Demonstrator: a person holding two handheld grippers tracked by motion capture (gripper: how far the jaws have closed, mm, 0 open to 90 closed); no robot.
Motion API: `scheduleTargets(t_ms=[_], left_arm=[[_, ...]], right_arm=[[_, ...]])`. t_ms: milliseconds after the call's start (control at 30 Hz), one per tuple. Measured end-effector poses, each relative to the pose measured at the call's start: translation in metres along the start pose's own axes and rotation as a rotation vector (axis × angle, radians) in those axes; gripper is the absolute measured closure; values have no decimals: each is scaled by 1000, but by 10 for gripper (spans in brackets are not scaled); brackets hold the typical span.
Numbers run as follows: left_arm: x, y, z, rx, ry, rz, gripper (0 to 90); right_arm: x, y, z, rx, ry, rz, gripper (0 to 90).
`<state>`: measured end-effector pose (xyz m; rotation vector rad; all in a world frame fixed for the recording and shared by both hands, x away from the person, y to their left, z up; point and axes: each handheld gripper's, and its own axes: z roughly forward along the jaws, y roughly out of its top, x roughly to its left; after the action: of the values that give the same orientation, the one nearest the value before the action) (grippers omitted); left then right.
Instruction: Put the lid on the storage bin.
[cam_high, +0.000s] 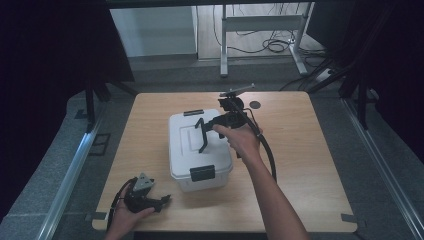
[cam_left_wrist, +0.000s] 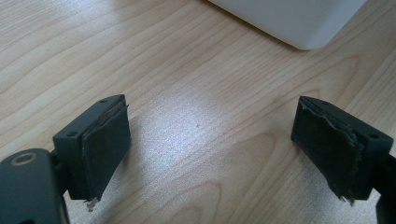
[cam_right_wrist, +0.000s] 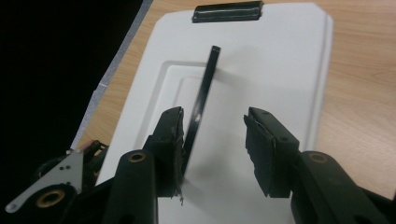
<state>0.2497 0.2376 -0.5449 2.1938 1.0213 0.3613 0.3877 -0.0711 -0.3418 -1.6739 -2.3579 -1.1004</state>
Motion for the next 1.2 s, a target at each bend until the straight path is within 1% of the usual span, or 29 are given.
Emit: scheduleTargets(t_ms=[67, 100, 133, 167, 233, 267, 300, 333, 400, 500, 533, 567, 667, 700, 733, 767, 833, 900, 933, 967, 1033, 1100, 1133, 1167, 1200], left_arm=[[0, 0, 0, 0, 0, 0, 116], [0, 0, 0, 0, 0, 0, 116], [0, 0, 0, 0, 1, 0, 116], [0, 0, 0, 0, 1, 0, 116], [0, 0, 0, -1, 1, -2, 116], [0, 0, 0, -1, 1, -2, 116], [0, 0, 0, -1, 1, -2, 116], [0, 0, 0, -1, 3, -3, 116], [0, 0, 0, 0, 4, -4, 115], [0, 0, 0, 0, 4, -5, 116], [0, 0, 0, 0, 4, -5, 115], [-1, 0, 0, -2, 5, -6, 116], [-1, 0, 0, -2, 5, -6, 116], [-1, 0, 0, -2, 5, -6, 116], [-1, 0, 0, -2, 5, -6, 116], [-1, 0, 0, -3, 6, -6, 116], [-1, 0, 0, -3, 6, -6, 116], [-1, 0, 0, -3, 5, -8, 116], [-1, 0, 0, -3, 5, -8, 116], [-1, 0, 0, -3, 6, -7, 116], [-1, 0, 0, -3, 6, -7, 116], [-1, 0, 0, -3, 7, -9, 116], [-1, 0, 0, -3, 7, -9, 116], [-1, 0, 0, -2, 7, -9, 116], [-1, 0, 0, -1, 7, -6, 116]], right_arm=[[-5, -2, -3, -10, 3, -11, 570], [-5, -2, -3, -10, 3, -11, 570], [-11, -5, -6, -28, 12, -21, 569], [-11, -5, -6, -28, 12, -21, 569], [-20, -11, -12, -59, 20, -46, 562], [-23, -13, -14, -66, 24, -55, 555], [-23, -13, -14, -66, 24, -55, 555], [-28, -19, -17, -76, 19, -61, 538], [-31, -26, -20, -84, 16, -76, 527], [-39, -36, -26, -108, 20, -80, 522], [-39, -36, -26, -108, 20, -80, 522], [-47, -42, -30, -116, 16, -78, 519], [-61, -52, -35, -136, 25, -73, 516], [-61, -52, -35, -136, 25, -73, 516], [-65, -56, -36, -139, 21, -74, 515], [-73, -63, -38, -144, 12, -74, 511], [-80, -70, -40, -149, 4, -76, 507], [-87, -78, -41, -150, 7, -84, 499], [-87, -78, -41, -150, 7, -84, 499], [-93, -86, -42, -144, 15, -83, 487], [-99, -94, -42, -152, 8, -84, 486], [-105, -103, -43, -162, 17, -83, 484], [-105, -103, -43, -162, 17, -83, 484], [-112, -112, -42, -173, 12, -81, 483], [-115, -116, -41, -177, 7, -82, 483]])
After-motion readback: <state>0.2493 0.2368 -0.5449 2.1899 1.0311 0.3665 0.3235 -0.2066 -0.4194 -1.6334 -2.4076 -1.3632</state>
